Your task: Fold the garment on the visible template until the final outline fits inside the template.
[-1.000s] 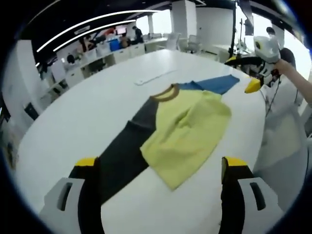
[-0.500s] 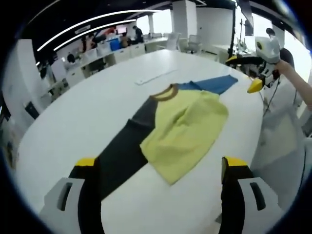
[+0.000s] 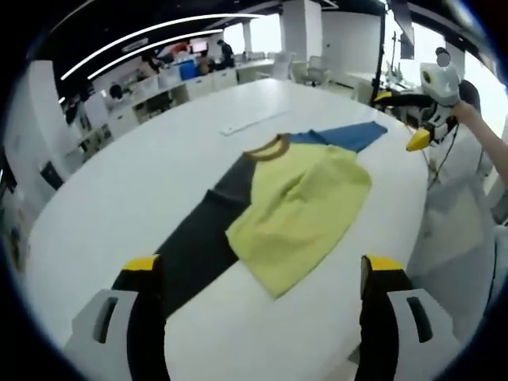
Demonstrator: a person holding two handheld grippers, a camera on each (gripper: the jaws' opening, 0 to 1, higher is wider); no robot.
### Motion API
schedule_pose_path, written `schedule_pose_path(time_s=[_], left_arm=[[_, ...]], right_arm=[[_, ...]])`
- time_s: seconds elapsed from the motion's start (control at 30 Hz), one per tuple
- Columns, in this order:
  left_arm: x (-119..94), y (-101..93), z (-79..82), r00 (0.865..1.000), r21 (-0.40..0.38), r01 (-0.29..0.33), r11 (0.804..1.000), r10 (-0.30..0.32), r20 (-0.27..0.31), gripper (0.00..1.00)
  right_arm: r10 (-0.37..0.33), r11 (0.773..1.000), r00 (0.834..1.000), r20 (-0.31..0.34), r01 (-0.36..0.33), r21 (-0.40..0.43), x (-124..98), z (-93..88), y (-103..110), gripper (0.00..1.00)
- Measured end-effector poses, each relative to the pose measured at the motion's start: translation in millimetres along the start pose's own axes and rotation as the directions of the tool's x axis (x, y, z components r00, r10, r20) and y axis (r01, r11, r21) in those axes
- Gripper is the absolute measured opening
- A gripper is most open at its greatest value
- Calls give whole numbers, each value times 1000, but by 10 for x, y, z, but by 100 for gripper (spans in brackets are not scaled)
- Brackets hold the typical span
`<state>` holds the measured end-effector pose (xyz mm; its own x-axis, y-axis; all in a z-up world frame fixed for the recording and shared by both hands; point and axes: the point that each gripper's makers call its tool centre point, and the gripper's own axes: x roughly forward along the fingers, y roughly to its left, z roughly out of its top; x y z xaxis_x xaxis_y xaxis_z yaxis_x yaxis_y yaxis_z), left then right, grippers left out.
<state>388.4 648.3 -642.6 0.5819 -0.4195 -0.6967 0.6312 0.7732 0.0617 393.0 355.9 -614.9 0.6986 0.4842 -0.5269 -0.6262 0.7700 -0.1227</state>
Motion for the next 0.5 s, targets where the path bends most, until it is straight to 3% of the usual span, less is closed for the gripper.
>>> schedule_pose_path(time_s=[0.5], left_arm=[[108, -74, -138, 1000, -17, 22, 1000, -22, -22, 99]], right_arm=[[-19, 999, 1000, -14, 20, 26, -27, -183, -88, 100]])
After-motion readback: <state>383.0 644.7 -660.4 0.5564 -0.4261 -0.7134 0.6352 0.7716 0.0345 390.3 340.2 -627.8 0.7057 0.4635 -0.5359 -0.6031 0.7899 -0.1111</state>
